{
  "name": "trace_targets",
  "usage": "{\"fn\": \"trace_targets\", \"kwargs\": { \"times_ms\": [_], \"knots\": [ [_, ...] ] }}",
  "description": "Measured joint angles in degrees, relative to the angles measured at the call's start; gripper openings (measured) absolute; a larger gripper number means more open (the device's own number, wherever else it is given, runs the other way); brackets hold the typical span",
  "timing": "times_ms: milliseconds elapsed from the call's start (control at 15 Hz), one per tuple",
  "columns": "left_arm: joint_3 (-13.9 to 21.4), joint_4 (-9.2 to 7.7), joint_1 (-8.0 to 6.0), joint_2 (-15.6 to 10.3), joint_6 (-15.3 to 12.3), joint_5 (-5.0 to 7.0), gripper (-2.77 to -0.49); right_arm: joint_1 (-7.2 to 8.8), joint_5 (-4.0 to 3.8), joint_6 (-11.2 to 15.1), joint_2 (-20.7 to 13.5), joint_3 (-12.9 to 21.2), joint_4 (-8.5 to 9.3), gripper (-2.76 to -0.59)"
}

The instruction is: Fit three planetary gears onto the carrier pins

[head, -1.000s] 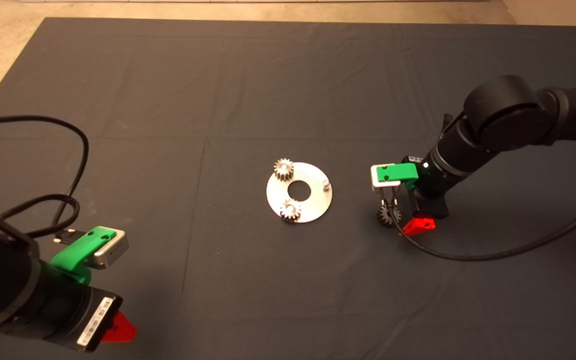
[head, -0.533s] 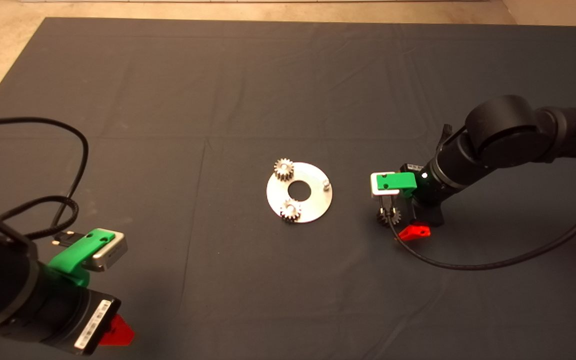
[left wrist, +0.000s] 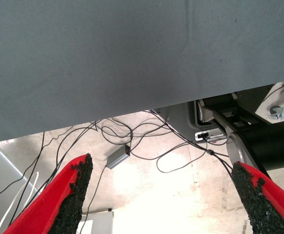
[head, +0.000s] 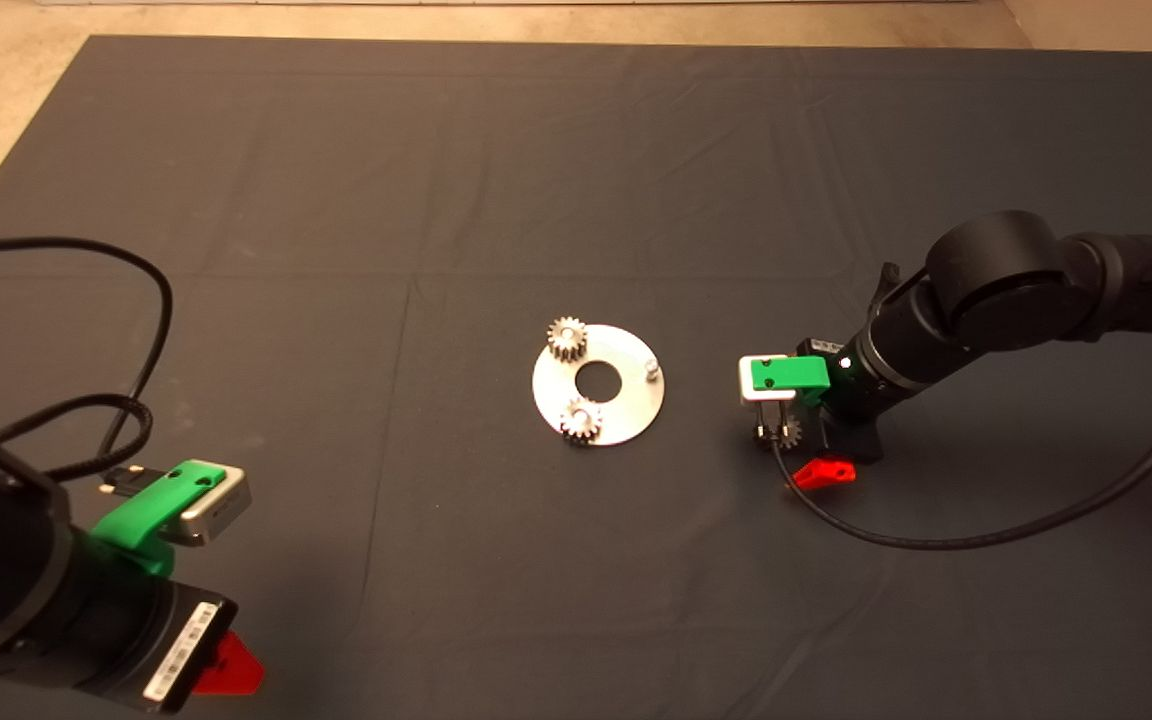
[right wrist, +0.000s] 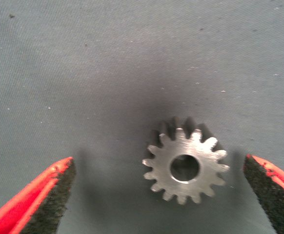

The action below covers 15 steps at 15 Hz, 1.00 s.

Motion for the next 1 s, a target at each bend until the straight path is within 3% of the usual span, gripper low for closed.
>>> {"fn": "trace_targets", "kwargs": {
  "times_ms": [200, 333, 467, 867, 1000],
  "knots": [
    [0.0, -0.07, 0.0, 0.0, -0.01, -0.01, -1.24, -0.49, 0.39, 0.0, 0.0, -0.22, -0.06, -0.88],
    [0.0, -0.2, 0.0, -0.11, 0.0, -0.01, -1.24, -0.81, 0.91, 0.0, 0.02, -0.24, -0.69, -0.98],
    [0.0, -0.41, 0.0, -0.18, 0.0, -0.01, -1.24, -1.51, 0.96, 0.0, 0.0, -0.38, -1.49, -1.08],
    [0.0, -0.83, 0.0, -0.82, 0.0, -0.01, -1.24, -1.56, 1.02, -0.01, 0.02, -0.72, -1.94, -1.27],
    [0.0, -0.83, 0.0, -0.91, 0.0, -0.01, -1.24, -1.56, 1.61, -0.01, 0.04, -1.18, -1.96, -1.36]
  ]
}}
